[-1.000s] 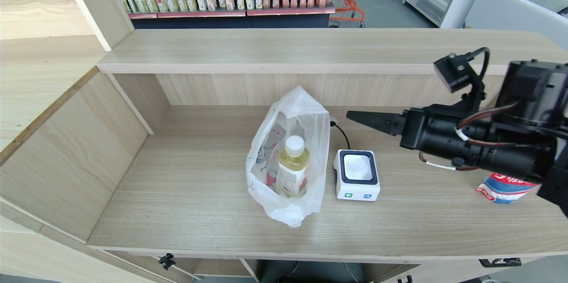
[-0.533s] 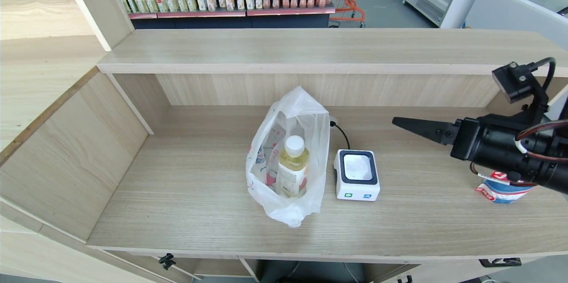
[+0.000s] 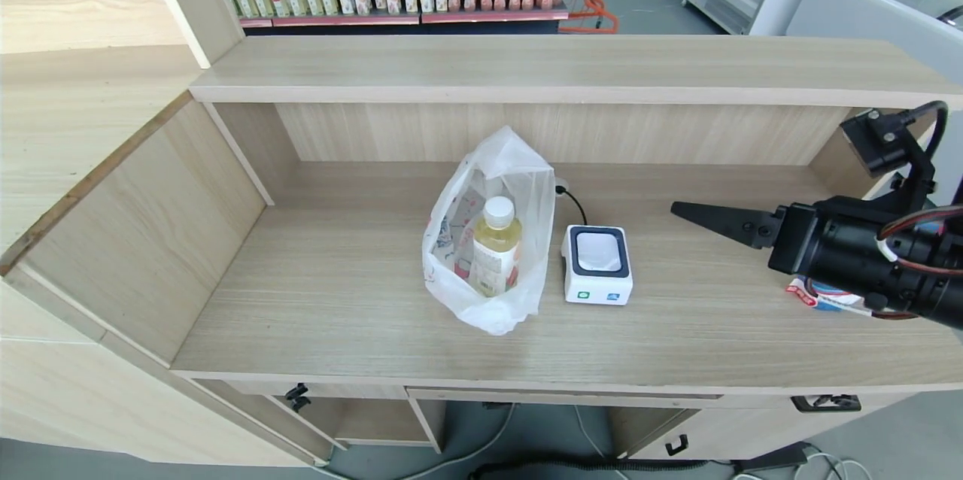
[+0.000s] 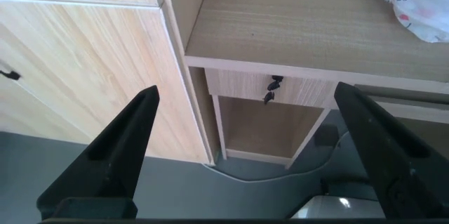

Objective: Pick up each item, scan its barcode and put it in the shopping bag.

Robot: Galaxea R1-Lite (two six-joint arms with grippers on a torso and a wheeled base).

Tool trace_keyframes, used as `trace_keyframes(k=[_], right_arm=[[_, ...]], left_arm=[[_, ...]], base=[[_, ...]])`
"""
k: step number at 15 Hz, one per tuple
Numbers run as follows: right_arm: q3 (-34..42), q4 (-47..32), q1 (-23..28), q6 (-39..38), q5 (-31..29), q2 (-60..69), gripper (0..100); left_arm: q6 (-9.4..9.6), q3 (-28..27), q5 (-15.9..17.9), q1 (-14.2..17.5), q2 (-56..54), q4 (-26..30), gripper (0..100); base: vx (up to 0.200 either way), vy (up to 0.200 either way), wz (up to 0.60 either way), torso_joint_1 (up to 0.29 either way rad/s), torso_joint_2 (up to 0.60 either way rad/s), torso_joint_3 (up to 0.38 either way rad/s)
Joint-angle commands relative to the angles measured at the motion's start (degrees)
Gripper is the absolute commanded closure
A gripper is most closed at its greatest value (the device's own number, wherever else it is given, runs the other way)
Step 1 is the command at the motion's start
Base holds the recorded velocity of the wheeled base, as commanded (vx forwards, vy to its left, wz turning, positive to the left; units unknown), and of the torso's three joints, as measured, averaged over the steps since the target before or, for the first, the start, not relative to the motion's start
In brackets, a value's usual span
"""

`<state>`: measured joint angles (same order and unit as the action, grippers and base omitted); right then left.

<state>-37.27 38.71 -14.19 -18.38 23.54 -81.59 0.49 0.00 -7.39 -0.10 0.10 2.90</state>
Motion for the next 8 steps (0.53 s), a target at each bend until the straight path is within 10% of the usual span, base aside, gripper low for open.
trace_keyframes(k=[1,8], right_arm=[[-0.2,0.1,2.2,-0.1,-0.2,0.3,0],[-0.5,-8.7,11.7,-8.2,-1.4,7.0,0]], left_arm=[[0.04,0.0,0.0,0.0,0.0,0.0,0],[-0.05,0.0,0.0,0.0,0.0,0.0,0]], base=[[0.000,-0.200,0.00,0.002,0.01,-0.002],[0.000,-0.200,0.00,0.002,0.00,0.003]])
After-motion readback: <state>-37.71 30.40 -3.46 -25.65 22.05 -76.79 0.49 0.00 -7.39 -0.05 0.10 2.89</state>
